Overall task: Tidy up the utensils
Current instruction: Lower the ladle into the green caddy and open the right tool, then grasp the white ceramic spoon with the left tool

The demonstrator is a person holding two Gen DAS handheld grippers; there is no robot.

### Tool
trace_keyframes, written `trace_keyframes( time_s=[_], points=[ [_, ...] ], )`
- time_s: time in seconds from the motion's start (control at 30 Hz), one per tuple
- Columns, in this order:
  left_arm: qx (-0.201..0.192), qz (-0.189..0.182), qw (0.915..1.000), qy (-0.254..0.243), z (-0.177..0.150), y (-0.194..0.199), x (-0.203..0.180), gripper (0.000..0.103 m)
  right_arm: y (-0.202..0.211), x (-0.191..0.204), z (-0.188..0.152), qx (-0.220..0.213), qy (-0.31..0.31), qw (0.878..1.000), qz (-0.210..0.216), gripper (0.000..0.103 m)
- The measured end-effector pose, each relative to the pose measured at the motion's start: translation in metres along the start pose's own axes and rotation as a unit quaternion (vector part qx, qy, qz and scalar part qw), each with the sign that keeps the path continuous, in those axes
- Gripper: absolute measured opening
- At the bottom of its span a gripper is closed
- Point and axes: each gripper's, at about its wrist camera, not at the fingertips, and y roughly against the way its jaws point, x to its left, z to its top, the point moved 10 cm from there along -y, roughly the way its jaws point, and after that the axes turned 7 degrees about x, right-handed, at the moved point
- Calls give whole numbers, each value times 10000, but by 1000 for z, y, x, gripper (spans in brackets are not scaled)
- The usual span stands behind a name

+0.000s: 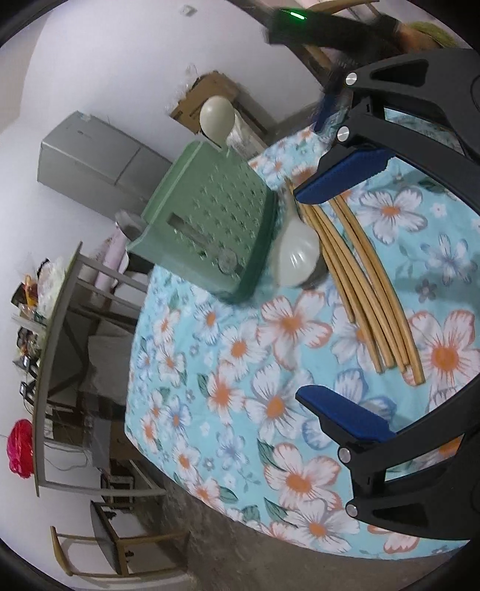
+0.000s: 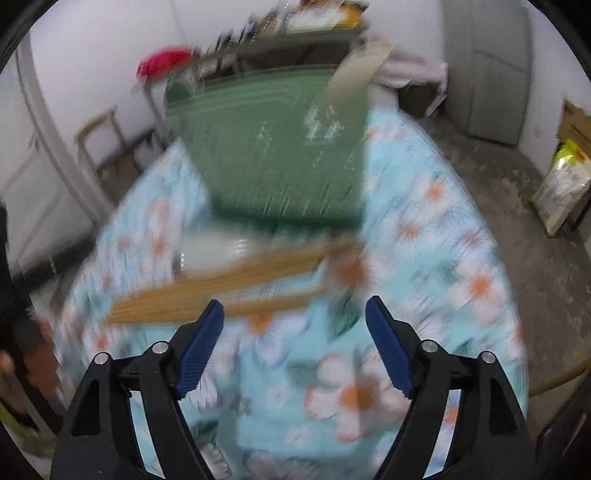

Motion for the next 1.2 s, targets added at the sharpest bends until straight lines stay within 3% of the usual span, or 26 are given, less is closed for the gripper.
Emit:
trace_keyframes(
  time_s=[0.13, 0.2, 0.27, 0.57, 0.77, 0.97, 1.1, 1.2],
  points=[
    [70, 100, 9999, 70, -5, -1, 7, 95, -37, 17, -29, 447, 300, 9983, -210, 88],
    [96, 168, 9998, 73, -6, -1, 10, 95, -41, 20, -33, 323, 523, 9967, -538, 96],
    [127, 189, 9997, 87, -7, -1, 12, 95, -40, 22, -34, 274, 595, 9955, -681, 96],
    [186, 240, 9995, 114, 1, -7, 13, 95, -39, 15, -39, 282, 410, 9981, -366, 97],
    [369, -185, 9986, 333, 5, -17, 5, 91, -36, 14, -41, 157, 438, 9985, -284, 97],
    [822, -1040, 9856, 1050, 6, -37, -2, 68, -27, 9, -48, 75, 487, 9986, -199, 97],
    [1189, -1534, 9657, 1723, 5, -57, 0, 55, -24, 7, -52, 59, 517, 9984, -236, 97],
    [1386, -1620, 9564, 1996, 2, -70, 2, 48, -23, 6, -52, 58, 518, 9984, -222, 97]
  ],
)
